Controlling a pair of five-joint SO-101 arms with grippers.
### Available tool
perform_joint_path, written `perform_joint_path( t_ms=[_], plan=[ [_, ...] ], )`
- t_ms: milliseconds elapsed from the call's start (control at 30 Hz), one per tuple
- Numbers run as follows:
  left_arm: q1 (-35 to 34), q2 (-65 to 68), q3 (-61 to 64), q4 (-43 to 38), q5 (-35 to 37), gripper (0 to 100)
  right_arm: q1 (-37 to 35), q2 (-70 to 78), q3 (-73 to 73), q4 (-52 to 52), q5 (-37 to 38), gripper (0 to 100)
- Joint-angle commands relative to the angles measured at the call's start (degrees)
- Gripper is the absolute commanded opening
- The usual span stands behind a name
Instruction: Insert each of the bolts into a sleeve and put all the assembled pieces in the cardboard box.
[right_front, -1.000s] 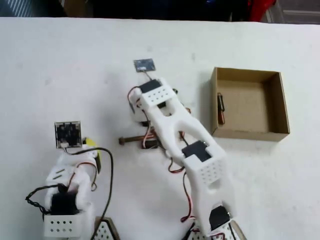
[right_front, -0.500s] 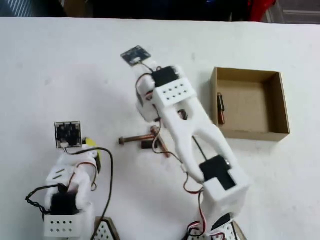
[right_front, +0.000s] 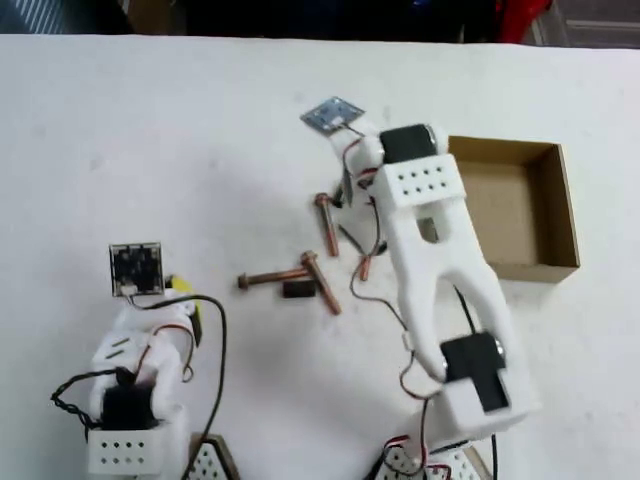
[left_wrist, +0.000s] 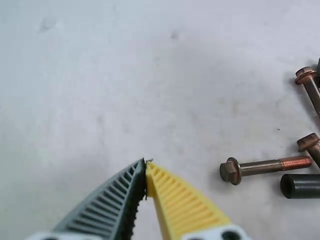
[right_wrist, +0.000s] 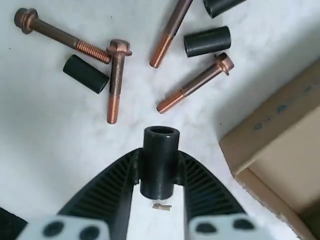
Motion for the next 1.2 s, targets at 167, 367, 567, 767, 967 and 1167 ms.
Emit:
perform_joint_path(
  t_ms=[167, 367, 567, 767, 967, 1167],
  plan=[
    [-0.1, -0.4, -0.1, 0.3, -0.4, 2, 0.7, -23.0, 21.6, -7.3, 0.8, 1.7],
    [-0.1, -0.4, -0.1, 0.8, -0.4, 2, 0.7, -30.0, 37.7, -16.5, 1.0, 1.7],
    [0.0, -0.4, -0.1, 1.4, -0.4, 2, 1.1, -30.7, 48.8, -25.0, 6.2, 1.9],
    [0.0, -0.4, -0.1, 1.4, -0.4, 2, 0.7, -30.8, 55.8, -32.4, 8.1, 2.1],
    [0.0, -0.4, -0.1, 1.4, -0.4, 2, 0.7, -30.7, 61.6, -38.7, 9.1, 2.1],
    [0.0, -0.4, -0.1, 1.4, -0.4, 2, 0.7, -30.7, 65.3, -42.4, 9.4, 2.1]
  ],
)
